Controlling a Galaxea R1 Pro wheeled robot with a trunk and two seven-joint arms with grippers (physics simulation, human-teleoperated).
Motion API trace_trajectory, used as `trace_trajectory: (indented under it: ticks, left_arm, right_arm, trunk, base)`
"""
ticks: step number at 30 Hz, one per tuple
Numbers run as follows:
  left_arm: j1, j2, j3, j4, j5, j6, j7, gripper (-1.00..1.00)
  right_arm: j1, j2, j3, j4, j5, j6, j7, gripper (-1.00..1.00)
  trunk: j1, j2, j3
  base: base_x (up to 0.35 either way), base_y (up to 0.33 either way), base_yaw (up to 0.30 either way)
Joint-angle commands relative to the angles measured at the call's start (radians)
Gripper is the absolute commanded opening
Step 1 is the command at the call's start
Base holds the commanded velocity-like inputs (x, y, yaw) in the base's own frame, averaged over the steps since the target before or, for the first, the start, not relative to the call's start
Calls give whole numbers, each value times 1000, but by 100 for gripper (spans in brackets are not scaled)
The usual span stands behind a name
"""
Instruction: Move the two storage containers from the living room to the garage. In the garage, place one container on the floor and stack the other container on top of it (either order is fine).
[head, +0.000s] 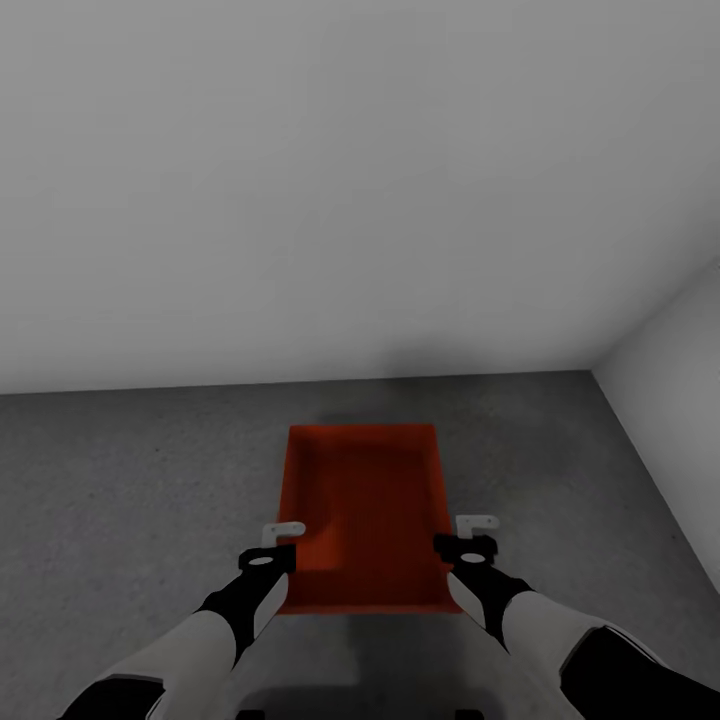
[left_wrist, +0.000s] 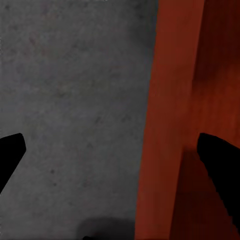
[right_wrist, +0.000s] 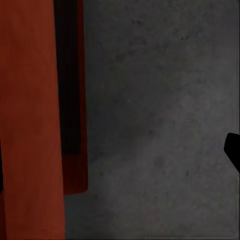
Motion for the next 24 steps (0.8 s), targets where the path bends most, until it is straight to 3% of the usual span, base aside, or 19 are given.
trace_trajectory:
  ticks: [1, 24]
  left_arm:
    - [0, 0, -2, -2, 5, 6, 4, 100]
    - [0, 0, 0, -2, 5, 7, 4, 100]
  right_arm:
    - [0, 0, 2, 3, -19, -5, -4, 100]
    - [0, 0, 2, 3, -19, -5, -5, 100]
  trunk:
    - [-4, 7, 3]
    - [-92, 168, 75]
  base:
    - [0, 0, 0]
    - [0, 0, 0]
